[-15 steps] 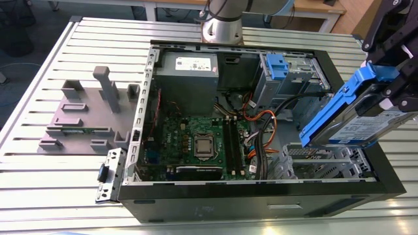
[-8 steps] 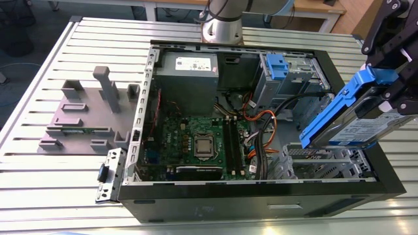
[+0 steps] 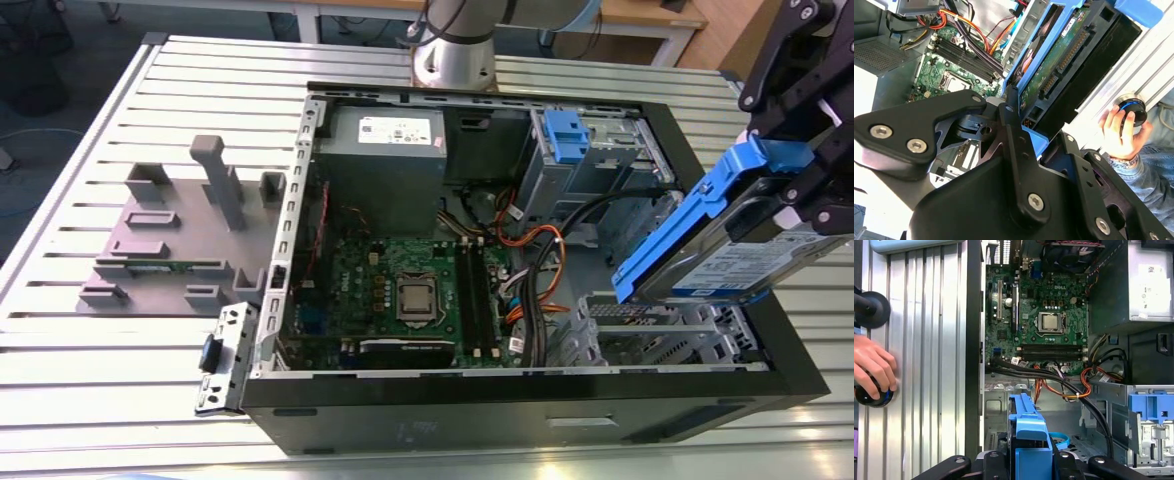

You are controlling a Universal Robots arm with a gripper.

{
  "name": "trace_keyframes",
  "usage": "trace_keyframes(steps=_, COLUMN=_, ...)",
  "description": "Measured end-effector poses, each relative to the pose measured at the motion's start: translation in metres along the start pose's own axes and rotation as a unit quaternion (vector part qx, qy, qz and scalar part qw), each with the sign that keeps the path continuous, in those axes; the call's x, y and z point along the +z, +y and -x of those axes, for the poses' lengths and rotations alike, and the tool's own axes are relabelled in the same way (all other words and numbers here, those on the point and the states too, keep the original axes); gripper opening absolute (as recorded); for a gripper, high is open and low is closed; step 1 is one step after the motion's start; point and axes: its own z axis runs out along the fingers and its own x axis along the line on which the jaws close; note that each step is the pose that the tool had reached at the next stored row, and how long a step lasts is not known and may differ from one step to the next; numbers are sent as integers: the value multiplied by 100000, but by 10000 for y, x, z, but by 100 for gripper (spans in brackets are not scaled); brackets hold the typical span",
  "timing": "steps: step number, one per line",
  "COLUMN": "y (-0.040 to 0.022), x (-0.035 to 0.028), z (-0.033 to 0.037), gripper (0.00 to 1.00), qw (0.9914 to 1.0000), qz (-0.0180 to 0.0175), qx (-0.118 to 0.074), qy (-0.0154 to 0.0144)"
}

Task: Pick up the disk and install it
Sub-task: 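Insert the disk into the insertion slot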

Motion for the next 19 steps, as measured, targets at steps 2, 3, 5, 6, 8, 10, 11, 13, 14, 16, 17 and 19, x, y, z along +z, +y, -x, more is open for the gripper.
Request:
trace_keyframes(steps=2, y=0, x=0, z=0, gripper=37, qw=100000, qz=1, qx=0, qy=2)
trace_keyframes(steps=3, y=0, x=2, z=0, gripper=37, qw=100000, qz=0, qx=-1, qy=6)
trace_keyframes(steps=5, y=0, x=9, z=-1, gripper=37, qw=100000, qz=0, qx=0, qy=-3)
trace_keyframes(steps=6, y=-1, x=25, z=-2, gripper=37, qw=100000, qz=3, qx=1, qy=2)
trace_keyframes(steps=8, y=-2, x=40, z=-3, gripper=37, qw=100000, qz=3, qx=-1, qy=3)
trace_keyframes(steps=10, y=-4, x=60, z=-4, gripper=37, qw=100000, qz=1, qx=-1, qy=5)
trace_keyframes(steps=11, y=-7, x=71, z=-5, gripper=37, qw=100000, qz=1, qx=-5, qy=7)
trace_keyframes(steps=13, y=-9, x=94, z=-6, gripper=37, qw=100000, qz=-1, qx=0, qy=6)
trace_keyframes(steps=14, y=-10, x=104, z=-7, gripper=37, qw=100000, qz=0, qx=1, qy=-11)
trace_keyframes(steps=16, y=-12, x=125, z=-8, gripper=37, qw=100000, qz=2, qx=-4, qy=-62)
trace_keyframes(steps=17, y=-13, x=135, z=-9, gripper=37, qw=100000, qz=3, qx=-4, qy=-59)
trace_keyframes(steps=19, y=-15, x=161, z=-11, gripper=37, qw=100000, qz=2, qx=0, qy=-61)
